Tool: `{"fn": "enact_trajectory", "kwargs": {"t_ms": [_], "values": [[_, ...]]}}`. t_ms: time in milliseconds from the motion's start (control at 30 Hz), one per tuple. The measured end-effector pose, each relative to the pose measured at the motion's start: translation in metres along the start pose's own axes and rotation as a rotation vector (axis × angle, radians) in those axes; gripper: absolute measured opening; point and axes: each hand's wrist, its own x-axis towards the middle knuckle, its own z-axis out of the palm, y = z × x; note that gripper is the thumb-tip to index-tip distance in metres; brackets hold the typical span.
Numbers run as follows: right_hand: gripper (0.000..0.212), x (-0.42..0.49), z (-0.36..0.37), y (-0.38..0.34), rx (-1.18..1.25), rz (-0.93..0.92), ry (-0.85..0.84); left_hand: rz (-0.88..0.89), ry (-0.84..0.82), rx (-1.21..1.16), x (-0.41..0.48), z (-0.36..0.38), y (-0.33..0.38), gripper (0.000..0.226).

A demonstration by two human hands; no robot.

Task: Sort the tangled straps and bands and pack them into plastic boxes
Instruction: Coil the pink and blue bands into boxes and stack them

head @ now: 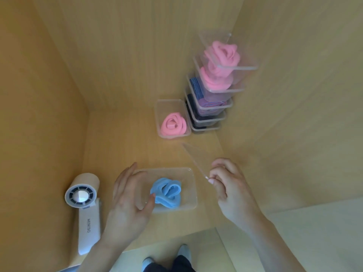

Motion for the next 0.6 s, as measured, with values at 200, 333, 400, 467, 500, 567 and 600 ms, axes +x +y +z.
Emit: {"fn": "enact_trajectory", "kwargs": {"t_ms": [200, 333, 400, 467, 500, 567, 600], "values": [[0.013, -0.017, -0.03, -0.056, 0.203, -0.06, -0.145, -0.038, 0.067, -0.077, 0.006, -0.021, 0.014, 0.085], [0.013, -0.016, -0.056, -0.076, 0.49, -0.001, -0.364, -0.06, 0.004, -0.285, 0.01, -0.041, 0.025, 0.07], [0.013, -0.016, -0.063, -0.075, 0.644, 0.077, -0.408, -0.033, -0.038, -0.395, 0.009, -0.047, 0.028, 0.032], [0.012, -0.016, -0.061, -0.068, 0.762, 0.164, -0.367, -0.118, -0.086, -0.509, 0.004, -0.05, 0.029, 0.012], [0.013, -0.015, -0.057, -0.063, 0.797, 0.204, -0.318, -0.168, -0.099, -0.525, 0.0, -0.05, 0.027, 0.011], [0.011, -0.015, -0.045, -0.054, 0.812, 0.268, -0.185, -0.245, -0.104, -0.499, -0.01, -0.049, 0.021, 0.016], [0.009, -0.014, -0.038, -0.05, 0.808, 0.285, -0.131, -0.274, -0.098, -0.492, -0.015, -0.049, 0.018, 0.017]]}}
